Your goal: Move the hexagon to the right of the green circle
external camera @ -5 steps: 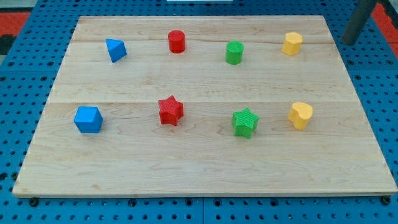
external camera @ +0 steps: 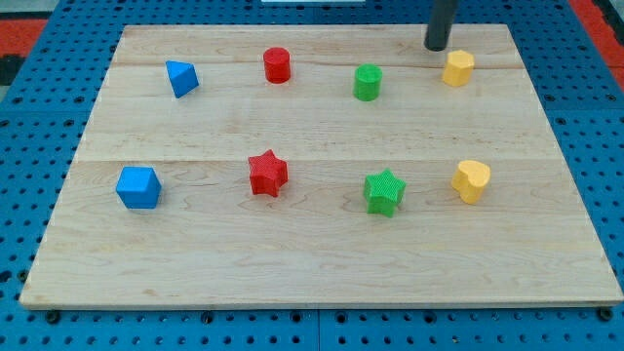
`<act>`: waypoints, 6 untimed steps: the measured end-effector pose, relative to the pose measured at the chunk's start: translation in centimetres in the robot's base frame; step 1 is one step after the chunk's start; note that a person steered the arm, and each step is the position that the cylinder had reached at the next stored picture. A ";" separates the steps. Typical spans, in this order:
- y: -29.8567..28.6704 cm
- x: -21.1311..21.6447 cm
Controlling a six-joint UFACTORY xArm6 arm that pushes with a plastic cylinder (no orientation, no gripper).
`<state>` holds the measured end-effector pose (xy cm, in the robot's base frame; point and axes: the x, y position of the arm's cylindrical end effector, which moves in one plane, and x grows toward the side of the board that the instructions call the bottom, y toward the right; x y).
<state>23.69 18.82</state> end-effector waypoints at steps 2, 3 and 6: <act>6.0 1.6; 3.4 2.3; -0.4 3.1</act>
